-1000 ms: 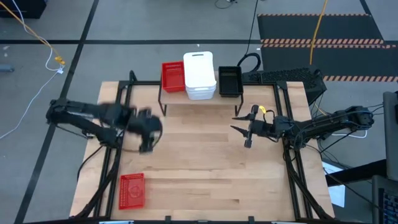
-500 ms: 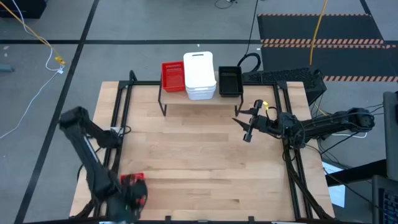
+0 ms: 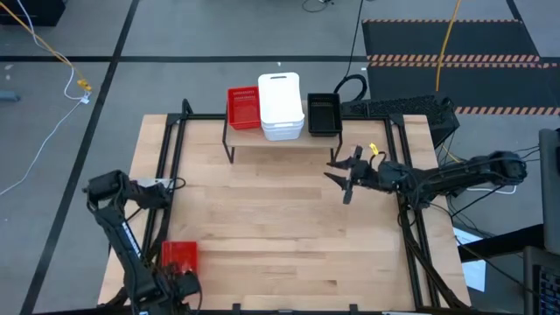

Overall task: Stack baskets on shelf by color
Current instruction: Stack the red bin on the stacked red bins on the shelf

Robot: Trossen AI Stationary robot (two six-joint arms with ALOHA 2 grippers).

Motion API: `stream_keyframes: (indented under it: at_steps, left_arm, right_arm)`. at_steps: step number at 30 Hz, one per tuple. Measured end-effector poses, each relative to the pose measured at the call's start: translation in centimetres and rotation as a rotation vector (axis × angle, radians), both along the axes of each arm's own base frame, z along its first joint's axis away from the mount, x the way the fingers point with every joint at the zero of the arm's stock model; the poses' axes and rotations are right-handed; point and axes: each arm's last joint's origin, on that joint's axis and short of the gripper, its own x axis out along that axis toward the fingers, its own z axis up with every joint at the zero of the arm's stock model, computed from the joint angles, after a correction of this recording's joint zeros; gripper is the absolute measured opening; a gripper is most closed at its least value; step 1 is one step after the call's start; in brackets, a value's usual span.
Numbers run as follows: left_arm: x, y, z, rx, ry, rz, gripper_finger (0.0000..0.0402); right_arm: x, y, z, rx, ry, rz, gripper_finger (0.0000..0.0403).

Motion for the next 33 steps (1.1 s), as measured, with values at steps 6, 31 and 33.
stream_keyframes:
  at_steps: [6, 31, 33]
  left_arm:
    - [-0.8, 0.5, 0.5, 0.005, 0.083, -0.026, 0.0254]
    - [-3.7, 2.4, -1.0, 0.289, 0.032, -0.311, 0.0184]
    - [-3.6, 2.8, -1.5, 0.307, 0.043, -0.302, 0.0167]
  right_arm:
    - [-0.5, 1.8, -0.7, 0.062, -0.040, 0.098, 0.0144]
    - [-1.3, 4.1, -0.7, 0.052, -0.134, 0.195, 0.0144]
    - [-1.3, 4.1, -0.6, 0.051, -0.143, 0.196, 0.0144]
